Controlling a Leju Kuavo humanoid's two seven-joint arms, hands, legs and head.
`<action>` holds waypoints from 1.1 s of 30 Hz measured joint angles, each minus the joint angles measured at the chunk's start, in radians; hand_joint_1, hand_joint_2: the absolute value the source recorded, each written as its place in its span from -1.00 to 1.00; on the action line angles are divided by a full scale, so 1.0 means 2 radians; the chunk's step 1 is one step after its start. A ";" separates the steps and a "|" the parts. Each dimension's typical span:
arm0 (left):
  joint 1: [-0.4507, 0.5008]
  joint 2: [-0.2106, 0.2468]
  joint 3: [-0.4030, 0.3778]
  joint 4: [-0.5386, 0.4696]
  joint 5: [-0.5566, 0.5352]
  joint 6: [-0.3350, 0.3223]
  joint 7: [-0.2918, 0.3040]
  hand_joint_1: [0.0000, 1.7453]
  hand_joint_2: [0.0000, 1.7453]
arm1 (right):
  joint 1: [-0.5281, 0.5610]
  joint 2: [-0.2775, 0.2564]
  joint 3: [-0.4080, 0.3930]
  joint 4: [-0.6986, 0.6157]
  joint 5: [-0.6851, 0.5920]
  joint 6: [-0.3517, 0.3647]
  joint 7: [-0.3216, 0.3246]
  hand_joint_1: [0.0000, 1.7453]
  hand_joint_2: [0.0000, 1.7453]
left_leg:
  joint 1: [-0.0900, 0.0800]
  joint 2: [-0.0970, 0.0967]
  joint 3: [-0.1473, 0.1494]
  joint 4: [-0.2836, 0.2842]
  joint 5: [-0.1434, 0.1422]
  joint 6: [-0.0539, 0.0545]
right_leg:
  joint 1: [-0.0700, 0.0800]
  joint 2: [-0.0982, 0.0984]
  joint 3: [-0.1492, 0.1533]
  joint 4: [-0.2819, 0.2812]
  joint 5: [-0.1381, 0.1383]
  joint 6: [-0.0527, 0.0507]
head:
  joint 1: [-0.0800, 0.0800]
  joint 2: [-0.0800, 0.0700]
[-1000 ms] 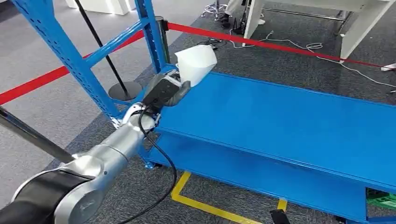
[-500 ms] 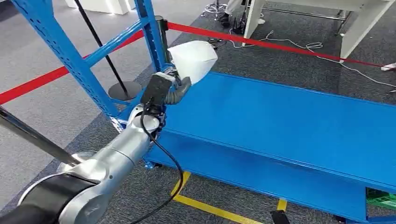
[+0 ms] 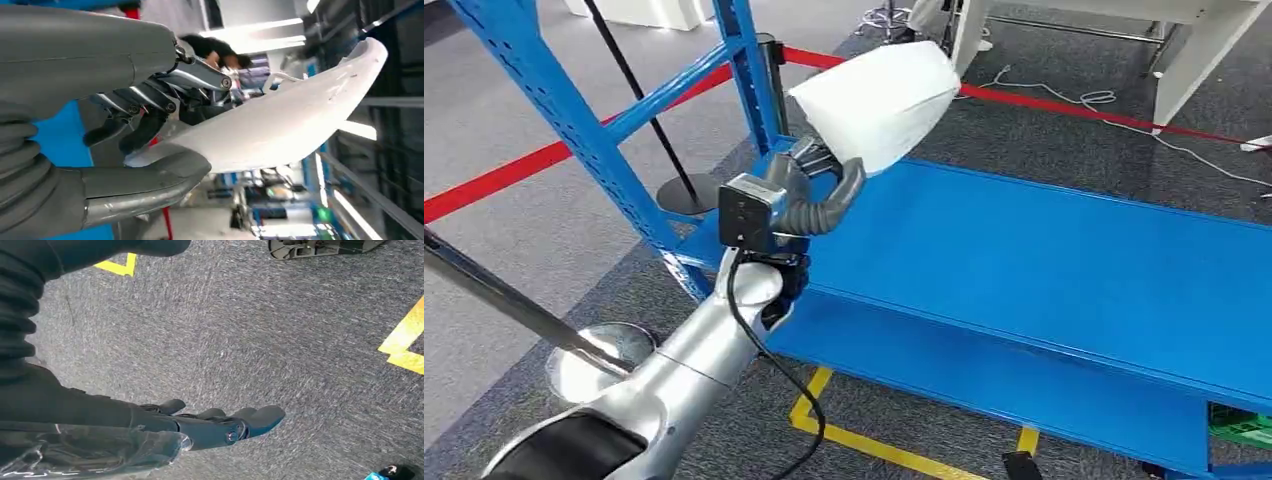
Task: Take the parts from the cabinet and place them on the table.
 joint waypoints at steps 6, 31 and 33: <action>0.021 -0.002 -0.030 -0.028 0.027 -0.021 0.004 0.86 1.00 | 0.001 0.000 0.000 0.000 -0.006 -0.002 -0.003 -1.00 1.00 | 0.000 0.000 0.000 0.000 0.000 0.000 | 0.000 0.000 0.000 0.000 0.000 0.000 | 0.000 0.000; 0.169 0.041 -0.118 -0.204 0.094 -0.117 -0.040 0.86 1.00 | 0.017 -0.001 -0.031 0.000 -0.042 -0.017 -0.028 -1.00 1.00 | 0.000 0.000 -0.001 0.000 -0.001 0.000 | 0.000 0.000 -0.001 0.000 0.000 0.000 | 0.000 0.000; 0.169 0.041 -0.118 -0.204 0.094 -0.117 -0.040 0.86 1.00 | 0.017 -0.001 -0.031 0.000 -0.042 -0.017 -0.028 -1.00 1.00 | 0.000 0.000 -0.001 0.000 -0.001 0.000 | 0.000 0.000 -0.001 0.000 0.000 0.000 | 0.000 0.000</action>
